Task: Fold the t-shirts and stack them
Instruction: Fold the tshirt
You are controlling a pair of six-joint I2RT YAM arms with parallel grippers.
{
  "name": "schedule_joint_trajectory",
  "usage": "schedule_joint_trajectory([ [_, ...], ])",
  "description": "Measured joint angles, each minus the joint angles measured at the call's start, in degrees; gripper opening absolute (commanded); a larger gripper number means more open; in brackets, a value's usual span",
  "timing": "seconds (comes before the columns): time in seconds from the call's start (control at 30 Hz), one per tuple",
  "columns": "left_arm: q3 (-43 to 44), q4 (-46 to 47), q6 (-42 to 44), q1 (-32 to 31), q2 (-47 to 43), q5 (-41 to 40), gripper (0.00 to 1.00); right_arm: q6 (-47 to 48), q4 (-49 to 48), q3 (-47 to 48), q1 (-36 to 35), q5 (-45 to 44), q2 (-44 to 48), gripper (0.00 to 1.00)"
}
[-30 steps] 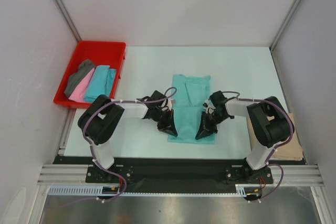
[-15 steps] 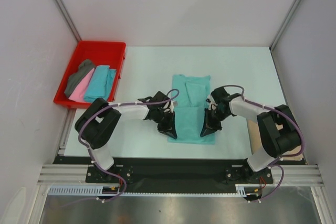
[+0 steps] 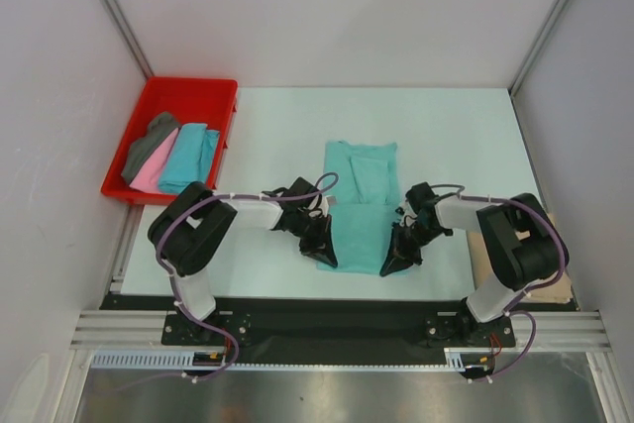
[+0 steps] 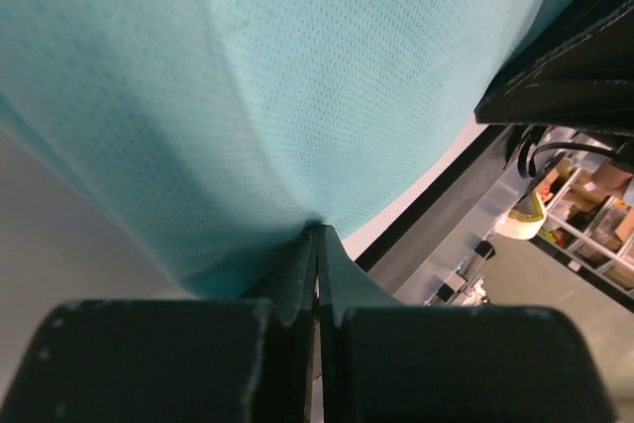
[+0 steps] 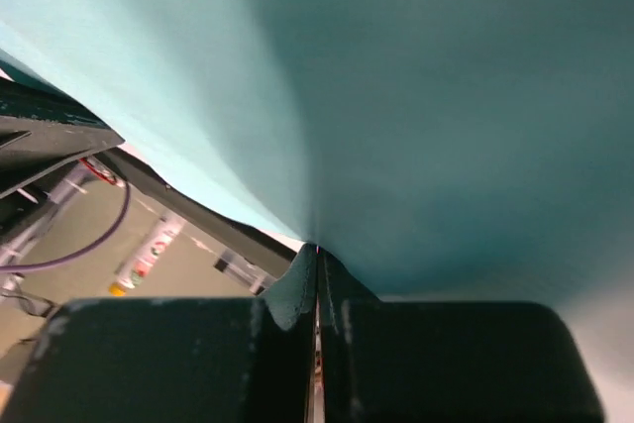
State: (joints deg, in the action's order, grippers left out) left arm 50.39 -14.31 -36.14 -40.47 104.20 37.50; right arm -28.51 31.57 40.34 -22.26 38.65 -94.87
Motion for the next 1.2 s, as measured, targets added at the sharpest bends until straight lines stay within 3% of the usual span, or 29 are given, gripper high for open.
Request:
schedule_joint_trajectory([
  [0.23,-1.4,0.2,-0.3,0.7,-1.3,0.4,0.02,-1.6,3.2,-3.8,8.8,-4.8,7.1,0.0],
  [0.43,-0.5,-9.6,4.4,0.7,-6.1,-4.3,0.25,-1.4,6.5,-0.1,13.0,-10.9,13.9,0.0],
  [0.5,1.9,-12.6,5.6,0.9,-7.4,-5.2,0.29,-1.2,5.3,2.5,14.1,-10.7,14.1,0.0],
  [0.67,11.8,-11.4,6.2,3.5,-6.3,-4.2,0.22,-0.9,0.5,9.6,15.5,-8.1,7.7,0.0],
  [0.8,18.7,-5.1,4.9,8.0,0.3,-2.1,0.2,-1.1,-5.0,13.2,15.8,-5.3,0.5,0.0],
  [1.03,21.9,-2.3,4.5,13.4,14.0,-0.3,0.14,-1.5,-11.5,15.4,18.2,-1.8,-9.0,0.0],
  [1.2,22.8,-3.2,6.4,14.8,15.0,1.4,0.14,-0.9,-12.0,15.9,21.8,0.7,-12.5,0.0],
])
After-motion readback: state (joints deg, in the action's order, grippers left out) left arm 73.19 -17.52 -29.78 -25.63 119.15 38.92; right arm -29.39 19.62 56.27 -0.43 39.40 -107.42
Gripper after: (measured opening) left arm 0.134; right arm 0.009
